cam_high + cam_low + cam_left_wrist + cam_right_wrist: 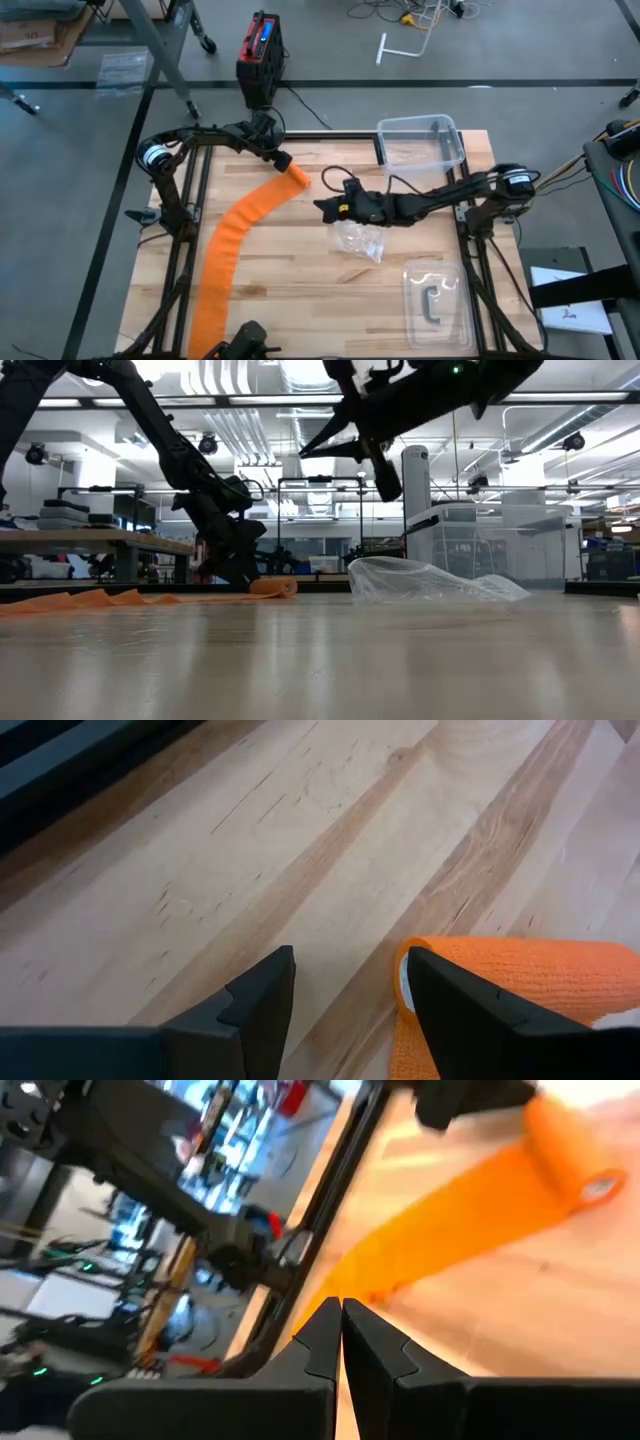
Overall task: Roll bandage
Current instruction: Roll the orange bandage
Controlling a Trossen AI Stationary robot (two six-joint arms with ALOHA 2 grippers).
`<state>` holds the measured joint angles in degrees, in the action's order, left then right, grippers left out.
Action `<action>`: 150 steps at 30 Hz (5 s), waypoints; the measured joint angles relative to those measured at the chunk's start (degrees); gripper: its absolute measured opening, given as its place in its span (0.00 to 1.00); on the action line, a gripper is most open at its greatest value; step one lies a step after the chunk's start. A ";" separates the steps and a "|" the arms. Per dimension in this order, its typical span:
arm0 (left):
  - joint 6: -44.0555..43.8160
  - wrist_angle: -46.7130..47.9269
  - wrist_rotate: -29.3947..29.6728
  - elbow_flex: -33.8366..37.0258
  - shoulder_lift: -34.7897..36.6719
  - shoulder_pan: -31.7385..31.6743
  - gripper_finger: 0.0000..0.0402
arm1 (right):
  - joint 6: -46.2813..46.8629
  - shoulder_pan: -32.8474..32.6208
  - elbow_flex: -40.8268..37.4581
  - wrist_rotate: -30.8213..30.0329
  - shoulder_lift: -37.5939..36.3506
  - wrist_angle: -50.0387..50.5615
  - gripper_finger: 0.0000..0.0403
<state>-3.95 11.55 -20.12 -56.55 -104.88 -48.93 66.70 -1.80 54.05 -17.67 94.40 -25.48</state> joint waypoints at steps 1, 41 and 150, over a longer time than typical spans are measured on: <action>0.02 -0.02 -0.01 0.00 0.00 0.00 0.48 | 0.72 0.51 0.07 1.09 0.29 -0.45 0.02; 0.46 1.03 0.07 0.39 0.03 5.44 0.43 | 4.17 11.28 15.30 6.88 24.81 15.79 0.46; 3.16 -11.46 -29.34 0.48 37.43 0.76 0.66 | -92.26 11.58 20.55 -5.36 -7.36 20.14 0.03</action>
<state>-0.79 0.09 -49.46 -56.07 -67.45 -48.16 -25.56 9.78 74.60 -23.03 87.04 -5.34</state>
